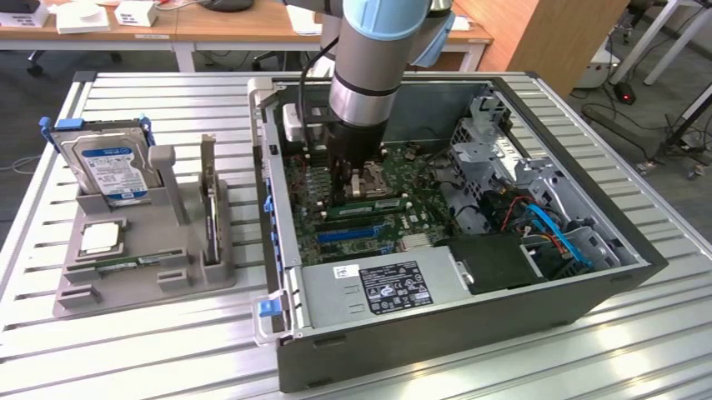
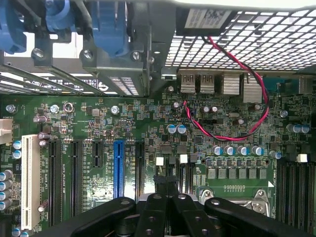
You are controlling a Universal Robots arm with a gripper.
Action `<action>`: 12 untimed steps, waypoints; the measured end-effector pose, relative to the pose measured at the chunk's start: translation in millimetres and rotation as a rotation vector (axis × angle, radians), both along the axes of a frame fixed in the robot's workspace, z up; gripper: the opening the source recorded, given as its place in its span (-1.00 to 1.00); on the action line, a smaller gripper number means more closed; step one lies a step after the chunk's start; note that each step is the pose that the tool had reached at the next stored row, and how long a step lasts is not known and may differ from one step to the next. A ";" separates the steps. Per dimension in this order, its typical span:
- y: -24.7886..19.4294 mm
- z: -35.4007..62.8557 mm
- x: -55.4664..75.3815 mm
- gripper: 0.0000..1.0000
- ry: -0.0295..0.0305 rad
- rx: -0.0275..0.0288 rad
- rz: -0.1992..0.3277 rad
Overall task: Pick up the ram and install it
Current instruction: 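Press down the ram until it locks into place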
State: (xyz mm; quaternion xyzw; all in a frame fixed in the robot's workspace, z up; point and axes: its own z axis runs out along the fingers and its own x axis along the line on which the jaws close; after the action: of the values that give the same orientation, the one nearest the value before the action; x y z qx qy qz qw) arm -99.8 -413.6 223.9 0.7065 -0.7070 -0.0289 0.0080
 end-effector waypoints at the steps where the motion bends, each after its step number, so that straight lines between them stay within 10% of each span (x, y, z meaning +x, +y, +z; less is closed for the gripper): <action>1: 0.0 -0.1 0.0 -0.81 0.0000 0.0000 0.000; 12: 0.1 -0.1 0.1 -0.81 -0.0006 0.0008 0.000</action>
State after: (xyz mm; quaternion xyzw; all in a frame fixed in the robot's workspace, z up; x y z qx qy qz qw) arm -99.7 -413.5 223.8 0.7065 -0.7070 -0.0290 0.0075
